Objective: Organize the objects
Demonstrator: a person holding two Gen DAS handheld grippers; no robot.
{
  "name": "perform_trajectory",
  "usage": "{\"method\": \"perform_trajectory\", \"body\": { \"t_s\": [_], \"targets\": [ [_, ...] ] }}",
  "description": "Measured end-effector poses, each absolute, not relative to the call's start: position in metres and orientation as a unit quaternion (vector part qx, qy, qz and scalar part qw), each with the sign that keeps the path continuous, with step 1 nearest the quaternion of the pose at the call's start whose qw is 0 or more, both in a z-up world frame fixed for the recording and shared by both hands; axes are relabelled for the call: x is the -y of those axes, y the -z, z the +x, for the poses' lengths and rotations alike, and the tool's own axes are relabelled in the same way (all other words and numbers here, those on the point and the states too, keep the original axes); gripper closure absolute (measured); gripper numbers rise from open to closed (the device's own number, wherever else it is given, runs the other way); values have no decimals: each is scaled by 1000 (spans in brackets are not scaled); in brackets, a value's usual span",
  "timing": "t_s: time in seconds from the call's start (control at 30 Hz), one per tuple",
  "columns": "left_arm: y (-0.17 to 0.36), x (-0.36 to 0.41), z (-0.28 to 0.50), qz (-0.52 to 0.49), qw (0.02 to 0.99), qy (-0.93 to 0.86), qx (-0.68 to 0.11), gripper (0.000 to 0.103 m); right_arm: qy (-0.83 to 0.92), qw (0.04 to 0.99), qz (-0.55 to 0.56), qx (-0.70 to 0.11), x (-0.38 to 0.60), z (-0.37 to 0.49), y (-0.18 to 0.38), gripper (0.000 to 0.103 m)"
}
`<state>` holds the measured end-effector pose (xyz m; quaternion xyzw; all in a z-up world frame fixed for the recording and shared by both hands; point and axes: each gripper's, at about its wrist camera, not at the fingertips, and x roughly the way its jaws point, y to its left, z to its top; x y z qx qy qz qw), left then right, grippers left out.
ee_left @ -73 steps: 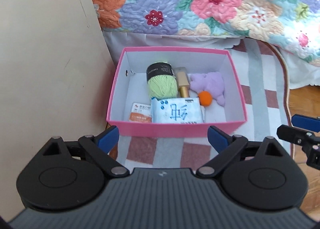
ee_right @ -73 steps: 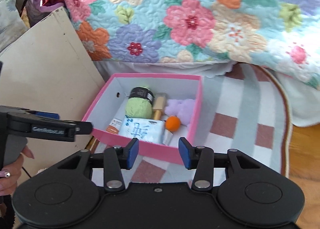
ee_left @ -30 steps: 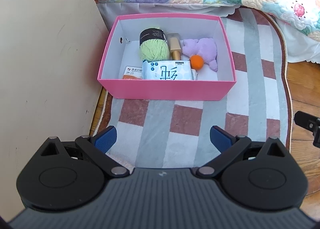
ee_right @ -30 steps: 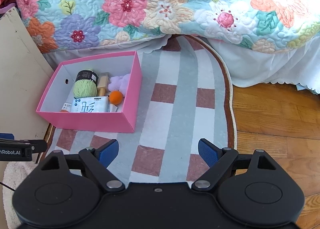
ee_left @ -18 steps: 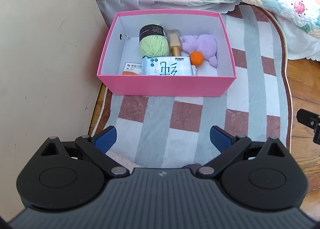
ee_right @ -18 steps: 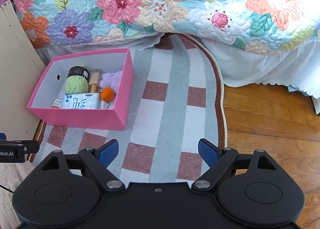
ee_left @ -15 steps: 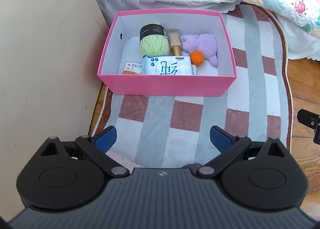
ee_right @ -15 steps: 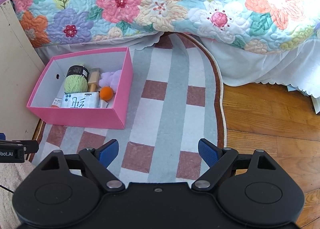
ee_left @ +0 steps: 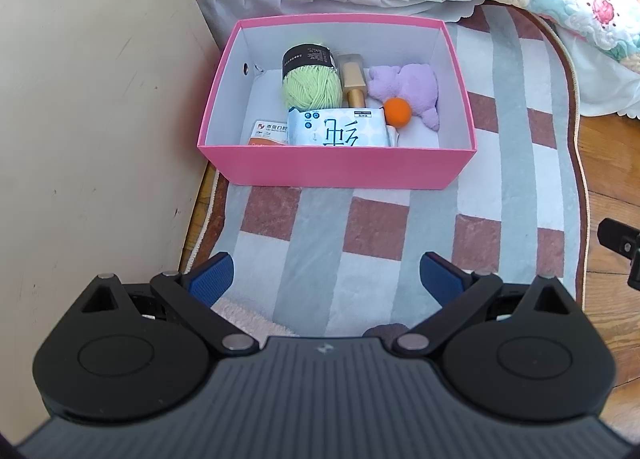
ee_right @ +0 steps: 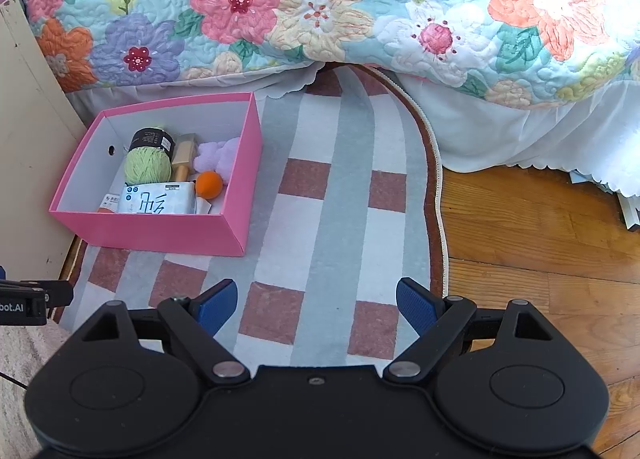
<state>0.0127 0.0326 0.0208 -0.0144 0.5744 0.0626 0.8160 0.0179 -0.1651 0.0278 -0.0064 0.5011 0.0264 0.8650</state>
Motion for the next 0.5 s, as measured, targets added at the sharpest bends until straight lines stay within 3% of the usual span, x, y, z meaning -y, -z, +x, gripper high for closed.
{"method": "perform_trajectory", "body": {
  "t_s": [0.5],
  "targets": [
    [-21,-34,12,-10,818,-68,-571,2,-22,862,-3,-506,168,19,-26,13]
  ]
}}
